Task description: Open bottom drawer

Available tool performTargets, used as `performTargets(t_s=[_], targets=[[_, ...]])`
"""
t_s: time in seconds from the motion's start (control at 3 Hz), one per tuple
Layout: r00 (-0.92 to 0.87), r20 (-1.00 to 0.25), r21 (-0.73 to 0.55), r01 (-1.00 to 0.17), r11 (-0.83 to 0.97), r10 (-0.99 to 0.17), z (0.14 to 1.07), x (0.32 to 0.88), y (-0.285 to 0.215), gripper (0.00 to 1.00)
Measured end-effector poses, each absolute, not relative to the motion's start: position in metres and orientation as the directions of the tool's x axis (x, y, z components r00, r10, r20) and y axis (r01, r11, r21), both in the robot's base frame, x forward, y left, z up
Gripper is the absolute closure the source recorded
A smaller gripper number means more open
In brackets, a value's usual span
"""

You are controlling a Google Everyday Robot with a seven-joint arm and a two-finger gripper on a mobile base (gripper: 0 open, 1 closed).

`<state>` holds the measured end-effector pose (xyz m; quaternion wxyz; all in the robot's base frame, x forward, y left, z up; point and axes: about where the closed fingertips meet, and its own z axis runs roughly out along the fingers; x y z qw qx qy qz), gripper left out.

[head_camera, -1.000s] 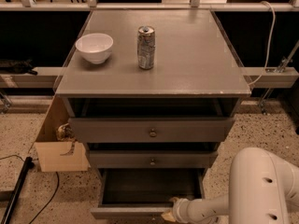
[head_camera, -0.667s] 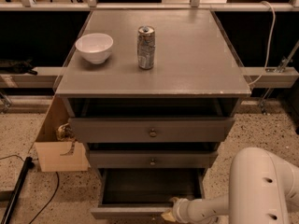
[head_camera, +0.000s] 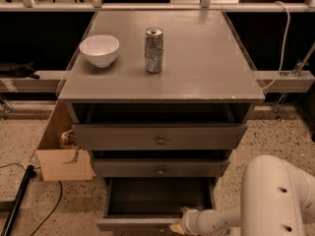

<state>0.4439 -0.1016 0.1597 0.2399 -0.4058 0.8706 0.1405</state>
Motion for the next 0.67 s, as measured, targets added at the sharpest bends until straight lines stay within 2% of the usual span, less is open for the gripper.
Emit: performTargets(t_s=[0.33,0.67], targets=[[-0.555,-0.532,0.050,-0.774,0.631,-0.639,0.1596,0.4439,-0.1015,0.00],[-0.555,-0.532,0.050,-0.774,0.631,-0.639,0.1596,0.4439,-0.1015,0.00]])
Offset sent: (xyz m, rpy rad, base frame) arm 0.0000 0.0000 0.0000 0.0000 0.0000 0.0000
